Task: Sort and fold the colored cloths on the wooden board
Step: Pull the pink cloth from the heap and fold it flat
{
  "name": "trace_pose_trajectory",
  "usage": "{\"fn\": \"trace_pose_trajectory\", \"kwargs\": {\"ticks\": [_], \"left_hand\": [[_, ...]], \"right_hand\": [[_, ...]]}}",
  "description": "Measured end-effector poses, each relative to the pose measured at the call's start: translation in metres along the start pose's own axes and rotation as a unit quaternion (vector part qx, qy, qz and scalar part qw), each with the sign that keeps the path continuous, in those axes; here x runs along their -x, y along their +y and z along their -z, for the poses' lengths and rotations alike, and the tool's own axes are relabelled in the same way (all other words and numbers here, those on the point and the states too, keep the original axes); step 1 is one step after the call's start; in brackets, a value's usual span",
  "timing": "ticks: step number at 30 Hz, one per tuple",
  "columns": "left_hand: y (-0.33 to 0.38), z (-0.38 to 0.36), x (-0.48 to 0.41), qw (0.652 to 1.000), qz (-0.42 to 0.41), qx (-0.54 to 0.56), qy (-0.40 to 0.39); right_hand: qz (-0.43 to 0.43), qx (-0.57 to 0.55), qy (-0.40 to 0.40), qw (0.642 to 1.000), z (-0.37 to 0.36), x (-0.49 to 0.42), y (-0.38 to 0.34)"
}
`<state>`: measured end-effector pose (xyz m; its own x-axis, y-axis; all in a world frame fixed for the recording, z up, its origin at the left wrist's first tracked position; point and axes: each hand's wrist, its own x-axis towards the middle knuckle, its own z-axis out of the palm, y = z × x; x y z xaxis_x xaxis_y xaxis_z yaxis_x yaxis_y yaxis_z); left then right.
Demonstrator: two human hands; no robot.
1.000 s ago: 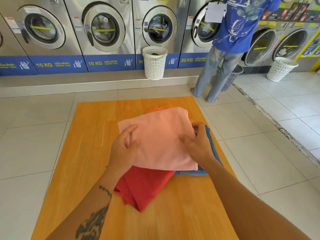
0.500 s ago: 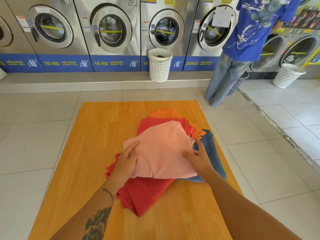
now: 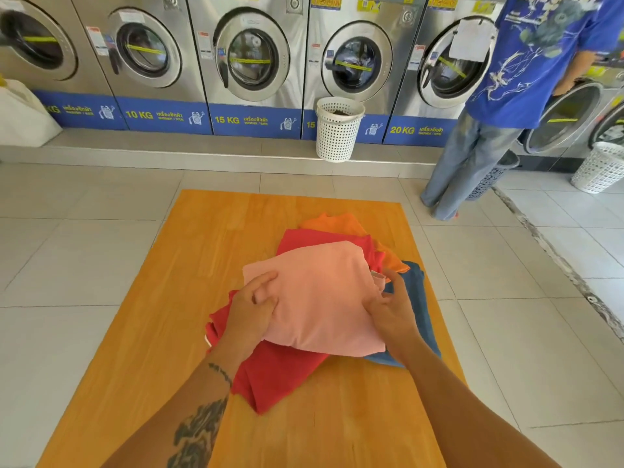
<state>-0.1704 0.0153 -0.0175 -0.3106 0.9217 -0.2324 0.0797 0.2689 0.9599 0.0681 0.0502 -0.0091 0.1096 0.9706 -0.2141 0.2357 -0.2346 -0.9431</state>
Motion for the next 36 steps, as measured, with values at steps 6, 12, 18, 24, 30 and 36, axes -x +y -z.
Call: {"fn": "trace_pose_trajectory", "kwargs": {"ticks": [6, 12, 18, 24, 30, 36], "left_hand": [[0.027, -0.006, 0.021, 0.994, -0.046, -0.016, 0.094], [0.049, 0.011, 0.024, 0.984, -0.087, -0.014, 0.156], [0.062, 0.057, -0.009, 0.982, -0.082, 0.01, 0.167], [0.054, 0.125, -0.102, 0.99, -0.065, -0.013, 0.126], [0.039, 0.178, -0.221, 0.996, -0.038, -0.05, 0.068], [0.006, 0.184, -0.31, 0.985, -0.034, -0.165, 0.025]], "right_hand": [[0.027, -0.006, -0.101, 0.994, 0.019, -0.008, -0.006], [0.021, -0.003, -0.175, 0.984, 0.003, -0.024, -0.037], [0.004, -0.055, -0.174, 0.983, -0.049, -0.045, -0.069], [0.018, -0.009, -0.143, 0.989, -0.142, -0.091, -0.093], [0.003, 0.056, -0.123, 0.991, -0.233, -0.157, -0.112], [0.045, 0.297, -0.121, 0.946, -0.28, -0.211, -0.088]]}}
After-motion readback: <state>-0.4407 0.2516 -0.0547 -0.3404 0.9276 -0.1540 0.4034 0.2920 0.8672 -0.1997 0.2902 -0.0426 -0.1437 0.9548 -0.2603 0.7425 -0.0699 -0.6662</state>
